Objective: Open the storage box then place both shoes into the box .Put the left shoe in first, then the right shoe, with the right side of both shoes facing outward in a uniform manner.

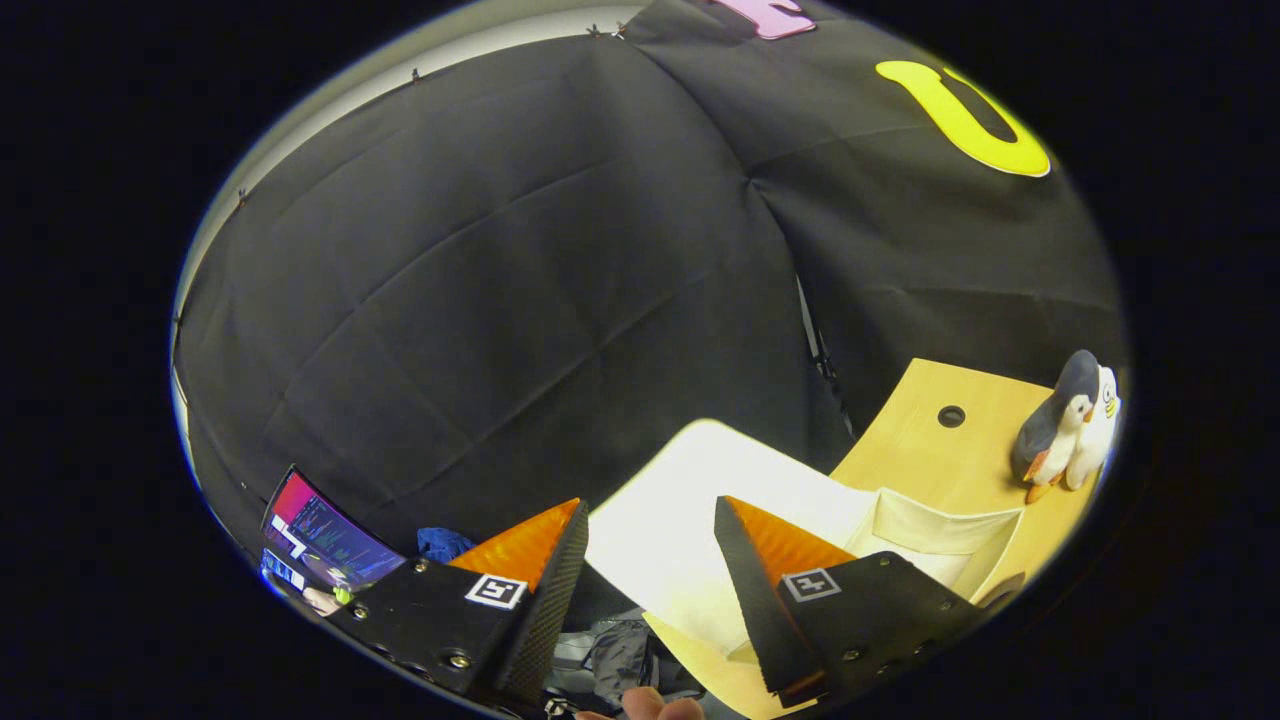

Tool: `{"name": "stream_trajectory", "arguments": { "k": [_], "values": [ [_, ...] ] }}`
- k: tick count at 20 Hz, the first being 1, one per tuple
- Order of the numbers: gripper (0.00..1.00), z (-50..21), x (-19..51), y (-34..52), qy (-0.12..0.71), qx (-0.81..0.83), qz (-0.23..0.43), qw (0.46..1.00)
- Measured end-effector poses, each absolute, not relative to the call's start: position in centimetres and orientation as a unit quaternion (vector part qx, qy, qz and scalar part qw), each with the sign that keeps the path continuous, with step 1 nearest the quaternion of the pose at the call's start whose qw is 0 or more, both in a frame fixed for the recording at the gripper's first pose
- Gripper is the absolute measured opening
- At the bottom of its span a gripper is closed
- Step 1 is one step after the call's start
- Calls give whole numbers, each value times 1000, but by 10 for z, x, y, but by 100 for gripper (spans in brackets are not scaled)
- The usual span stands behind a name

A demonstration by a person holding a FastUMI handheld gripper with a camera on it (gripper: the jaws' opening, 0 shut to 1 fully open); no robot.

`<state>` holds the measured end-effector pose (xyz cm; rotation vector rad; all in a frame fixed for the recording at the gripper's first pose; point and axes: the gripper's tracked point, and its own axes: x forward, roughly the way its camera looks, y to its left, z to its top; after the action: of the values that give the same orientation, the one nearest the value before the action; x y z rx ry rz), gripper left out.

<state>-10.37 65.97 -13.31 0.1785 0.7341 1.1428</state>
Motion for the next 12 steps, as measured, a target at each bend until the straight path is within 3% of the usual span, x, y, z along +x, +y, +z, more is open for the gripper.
{"name": "stream_trajectory", "arguments": {
  "k": [12],
  "values": [
    [78, -172, -20, 440, 313, 65, 389, 864]
  ]
}}
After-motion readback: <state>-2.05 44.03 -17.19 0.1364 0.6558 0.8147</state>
